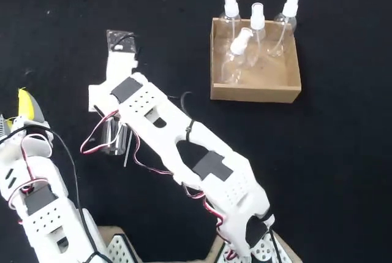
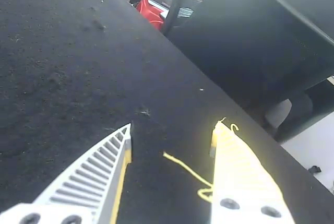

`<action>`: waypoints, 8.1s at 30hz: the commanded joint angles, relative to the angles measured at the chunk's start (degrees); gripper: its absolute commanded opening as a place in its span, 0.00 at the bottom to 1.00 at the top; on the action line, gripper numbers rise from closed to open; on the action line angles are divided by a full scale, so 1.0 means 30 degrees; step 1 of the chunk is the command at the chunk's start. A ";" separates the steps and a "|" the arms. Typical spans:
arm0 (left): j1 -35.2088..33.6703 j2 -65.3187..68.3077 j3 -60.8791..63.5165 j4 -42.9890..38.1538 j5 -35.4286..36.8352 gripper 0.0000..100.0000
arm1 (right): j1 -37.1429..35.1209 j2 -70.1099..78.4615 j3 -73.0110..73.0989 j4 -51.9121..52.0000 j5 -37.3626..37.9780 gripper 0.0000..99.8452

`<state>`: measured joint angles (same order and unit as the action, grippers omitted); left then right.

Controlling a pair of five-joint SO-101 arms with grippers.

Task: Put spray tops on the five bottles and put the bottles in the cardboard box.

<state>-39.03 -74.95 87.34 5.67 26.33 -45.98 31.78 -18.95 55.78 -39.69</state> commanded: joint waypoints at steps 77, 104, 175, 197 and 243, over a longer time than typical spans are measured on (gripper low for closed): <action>-0.0220 -0.0029 -0.0718 -0.0498 0.0147 0.24 | -0.0733 -0.1509 -0.0513 0.4396 0.7004 0.08; 0.2769 -0.0205 0.0308 -0.0498 0.0000 0.24 | 1.8051 -2.2667 2.6066 0.3487 2.5348 0.10; 1.2293 -0.0205 0.2652 -0.0440 -0.6095 0.24 | 3.1121 -0.7018 1.0388 1.1253 2.9216 0.32; 1.2293 -0.0205 0.2652 -0.0410 -0.6095 0.24 | 2.9568 -0.5348 1.0505 0.9114 2.9275 0.32; 1.2205 -0.0205 0.2652 -0.0410 -0.6095 0.24 | 2.8278 -0.0601 -0.1744 1.4916 2.7370 0.29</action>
<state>-2.90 -74.95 95.25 5.58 8.75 40.09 30.20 -21.67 98.95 41.89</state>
